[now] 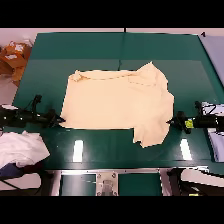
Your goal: Fold the shirts.
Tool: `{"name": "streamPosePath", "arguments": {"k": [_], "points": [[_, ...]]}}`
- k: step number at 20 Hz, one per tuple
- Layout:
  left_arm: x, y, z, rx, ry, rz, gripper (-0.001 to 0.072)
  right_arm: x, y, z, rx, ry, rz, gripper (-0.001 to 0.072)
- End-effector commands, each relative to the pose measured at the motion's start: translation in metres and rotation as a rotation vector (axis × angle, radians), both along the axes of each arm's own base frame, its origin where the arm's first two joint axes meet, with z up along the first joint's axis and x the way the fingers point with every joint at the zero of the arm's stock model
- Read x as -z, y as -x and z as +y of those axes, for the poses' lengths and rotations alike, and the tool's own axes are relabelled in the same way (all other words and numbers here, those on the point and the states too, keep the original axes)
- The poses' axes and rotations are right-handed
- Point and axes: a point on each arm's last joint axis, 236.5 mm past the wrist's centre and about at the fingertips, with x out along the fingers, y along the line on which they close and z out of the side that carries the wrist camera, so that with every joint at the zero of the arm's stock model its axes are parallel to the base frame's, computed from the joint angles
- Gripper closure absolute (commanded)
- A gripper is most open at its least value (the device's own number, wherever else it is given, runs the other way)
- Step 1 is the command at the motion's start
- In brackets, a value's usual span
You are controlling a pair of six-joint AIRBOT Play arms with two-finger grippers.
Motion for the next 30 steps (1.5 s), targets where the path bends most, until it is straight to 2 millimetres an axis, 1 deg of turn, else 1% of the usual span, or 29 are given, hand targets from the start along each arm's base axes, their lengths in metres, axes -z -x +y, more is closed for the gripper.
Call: {"name": "streamPosePath", "arguments": {"k": [1,2,3,4,5,6,7,8,9,10,11,12,13,14,15,16,17,18,19,20,21,22,24,26,28,29,30], "points": [[-0.019,-0.008,-0.001,0.027,0.020,-0.037,0.0686,-0.017,-0.025,0.003,-0.007,-0.031,-0.116,0.0689],[-0.040,-0.018,0.001,0.047,0.014,-0.094,0.0686,-0.043,-0.045,0.011,-0.015,-0.091,-0.212,0.0689],[-0.067,-0.029,0.004,0.056,-0.005,-0.161,0.0686,-0.077,-0.065,0.015,-0.017,-0.128,-0.311,0.0689],[-0.104,-0.041,0.007,0.063,-0.031,-0.249,0.0686,-0.115,-0.084,0.014,-0.023,-0.131,-0.413,0.0689],[-0.145,-0.051,0.008,0.076,-0.057,-0.353,0.0686,-0.162,-0.103,0.014,-0.023,-0.120,-0.535,0.0689],[-0.197,-0.057,0.006,0.091,-0.086,-0.485,0.0686,-0.222,-0.120,0.014,-0.012,-0.105,-0.697,0.0690],[-0.247,-0.059,0.003,0.105,-0.119,-0.618,0.0686,-0.289,-0.128,0.016,0.000,-0.087,-0.865,0.0690],[-0.301,-0.056,0.000,0.119,-0.175,-0.764,0.0686,-0.349,-0.127,0.020,0.003,-0.049,-1.018,0.0690],[-0.350,-0.050,-0.003,0.129,-0.239,-0.897,0.0685,-0.404,-0.121,0.023,0.009,0.013,-1.145,0.0689],[-0.404,-0.038,-0.007,0.130,-0.308,-1.042,0.0685,-0.459,-0.106,0.028,0.004,0.106,-1.277,0.0689],[-0.459,-0.021,-0.014,0.115,-0.373,-1.193,0.0685,-0.510,-0.086,0.036,-0.003,0.202,-1.405,0.0689],[-0.507,-0.002,-0.020,0.087,-0.429,-1.326,0.0685,-0.555,-0.063,0.044,0.008,0.285,-1.519,0.0689],[-0.552,0.021,-0.028,0.064,-0.479,-1.457,0.0685,-0.600,-0.036,0.053,0.036,0.374,-1.639,0.0689],[-0.591,0.046,-0.037,0.055,-0.527,-1.576,0.0685,-0.637,-0.009,0.061,0.077,0.446,-1.739,0.0689],[-0.622,0.073,-0.048,0.052,-0.567,-1.669,0.0685,-0.672,0.020,0.069,0.119,0.526,-1.842,0.0689],[-0.643,0.094,-0.055,0.048,-0.600,-1.740,0.0684,-0.698,0.045,0.076,0.161,0.588,-1.924,0.0689],[-0.657,0.108,-0.061,0.037,-0.611,-1.788,0.0685,-0.719,0.069,0.084,0.198,0.657,-1.996,0.0689],[-0.665,0.118,-0.064,0.023,-0.609,-1.813,0.0684,-0.731,0.087,0.089,0.220,0.720,-2.039,0.0688],[-0.666,0.118,-0.063,0.019,-0.615,-1.815,0.0685,-0.736,0.097,0.094,0.219,0.762,-2.058,0.0688],[-0.662,0.113,-0.058,0.012,-0.635,-1.793,0.0685,-0.735,0.098,0.095,0.211,0.790,-2.052,0.0688],[-0.654,0.100,-0.048,-0.013,-0.640,-1.747,0.0685,-0.729,0.093,0.092,0.198,0.809,-2.019,0.0688],[-0.641,0.083,-0.038,-0.026,-0.633,-1.692,0.0685,-0.719,0.083,0.086,0.197,0.800,-1.976,0.0689],[-0.602,0.040,-0.018,-0.056,-0.587,-1.559,0.0685,-0.688,0.051,0.064,0.207,0.740,-1.874,0.0689],[-0.551,-0.010,0.003,-0.073,-0.526,-1.428,0.0685,-0.635,0.009,0.037,0.210,0.646,-1.724,0.0688],[-0.485,-0.057,0.014,-0.063,-0.409,-1.272,0.0684,-0.560,-0.042,0.018,0.184,0.498,-1.544,0.0688],[-0.447,-0.079,0.015,-0.059,-0.324,-1.184,0.0684,-0.520,-0.066,0.016,0.153,0.442,-1.467,0.0688],[-0.410,-0.097,0.015,-0.045,-0.269,-1.109,0.0684,-0.477,-0.087,0.019,0.108,0.398,-1.392,0.0689]]}}
